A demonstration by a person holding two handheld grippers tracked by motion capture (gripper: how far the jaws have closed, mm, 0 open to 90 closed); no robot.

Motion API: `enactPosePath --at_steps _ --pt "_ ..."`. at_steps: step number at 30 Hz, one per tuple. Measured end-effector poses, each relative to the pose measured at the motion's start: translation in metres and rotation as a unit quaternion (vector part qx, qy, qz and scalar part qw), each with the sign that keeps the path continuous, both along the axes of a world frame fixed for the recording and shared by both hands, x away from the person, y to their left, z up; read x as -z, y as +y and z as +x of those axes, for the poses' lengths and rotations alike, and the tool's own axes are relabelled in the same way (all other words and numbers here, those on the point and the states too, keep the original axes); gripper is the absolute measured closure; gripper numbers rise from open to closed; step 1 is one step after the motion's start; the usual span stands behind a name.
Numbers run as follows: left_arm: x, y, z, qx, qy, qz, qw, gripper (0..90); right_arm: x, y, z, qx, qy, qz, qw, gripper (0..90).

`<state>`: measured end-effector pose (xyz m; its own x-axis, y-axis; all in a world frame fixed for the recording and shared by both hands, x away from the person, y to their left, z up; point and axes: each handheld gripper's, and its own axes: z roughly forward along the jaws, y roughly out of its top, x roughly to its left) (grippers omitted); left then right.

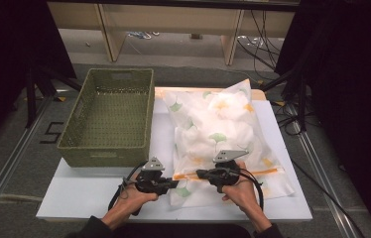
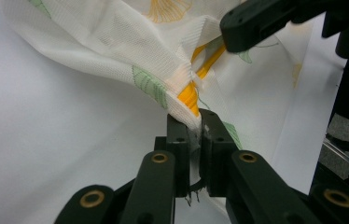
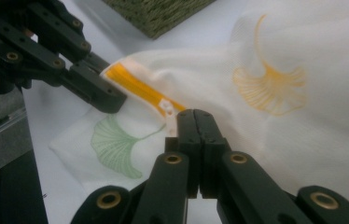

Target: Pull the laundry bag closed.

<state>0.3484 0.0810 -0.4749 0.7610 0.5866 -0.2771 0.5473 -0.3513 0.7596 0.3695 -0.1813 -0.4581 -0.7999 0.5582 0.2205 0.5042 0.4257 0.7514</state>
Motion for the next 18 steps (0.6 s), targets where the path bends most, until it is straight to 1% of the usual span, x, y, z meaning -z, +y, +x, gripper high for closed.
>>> enactPosePath --at_steps 1,2,3,4,5,7,9,10,11,12,13,14,15,16,17,18 --pt "0.0 0.0 0.0 0.001 0.0 -0.001 1.0 82.4 0.003 0.004 -0.002 -0.004 -0.002 -0.007 1.0 89.1" --pt "-0.001 -0.001 -0.001 0.0 0.002 -0.007 1.0 82.4 0.003 0.004 -0.002 -0.004 -0.002 -0.007 1.0 89.1" --pt "-0.001 -0.001 -0.001 -0.005 0.004 -0.005 1.0 82.4 0.005 0.006 -0.002 -0.01 0.004 -0.013 0.9999 86.0" --pt "-0.001 0.0 -0.001 0.0 0.004 -0.006 1.0 82.6 0.009 0.011 -0.002 -0.018 0.014 -0.02 0.9995 79.2" --pt "-0.001 0.0 -0.001 0.004 0.0 -0.005 1.0 82.6 0.009 0.011 -0.002 -0.018 0.014 -0.02 0.9995 79.2" --pt "-0.002 -0.001 -0.001 0.005 -0.002 -0.003 1.0 82.7 0.014 0.015 -0.003 -0.018 0.02 -0.026 0.9993 75.4" --pt "-0.002 -0.002 -0.002 0.009 0.001 -0.005 1.0 82.9 0.017 0.019 -0.002 -0.022 0.011 -0.032 0.9992 72.7" --pt "-0.001 -0.003 -0.003 0.004 0.003 -0.009 0.9999 82.9 0.018 0.021 -0.002 -0.02 0.014 -0.035 0.9991 72.9" --pt "-0.002 -0.002 -0.002 0.009 0.0 -0.002 1.0 83.0 0.019 0.022 -0.002 -0.022 0.011 -0.034 0.9991 75.3" --pt "-0.001 -0.003 -0.003 0.006 0.005 -0.003 1.0 83.0 0.019 0.023 -0.002 -0.024 0.009 -0.034 0.9991 76.4" --pt "-0.002 -0.003 -0.003 0.011 0.002 -0.004 0.9999 83.0 0.019 0.024 -0.002 -0.022 0.007 -0.033 0.9992 77.1" --pt "-0.002 -0.003 -0.002 0.014 -0.001 -0.002 0.9999 83.0 0.02 0.024 0.0 -0.024 0.008 -0.031 0.9992 81.3" --pt "-0.002 -0.003 -0.002 0.012 0.0 -0.003 0.9999 83.0 0.02 0.024 0.0 -0.02 0.0 -0.025 0.9995 85.3" --pt "-0.002 -0.003 -0.003 0.006 0.005 -0.005 1.0 82.9 0.019 0.024 -0.001 -0.031 0.003 -0.017 0.9994 89.6" --pt "-0.002 -0.003 -0.003 0.006 0.005 -0.005 1.0 83.0 0.019 0.024 -0.001 -0.031 0.003 -0.017 0.9994 89.6" --pt "-0.002 -0.002 -0.002 0.012 -0.001 -0.003 0.9999 83.0 0.018 0.024 -0.002 -0.028 0.001 -0.015 0.9995 89.9"
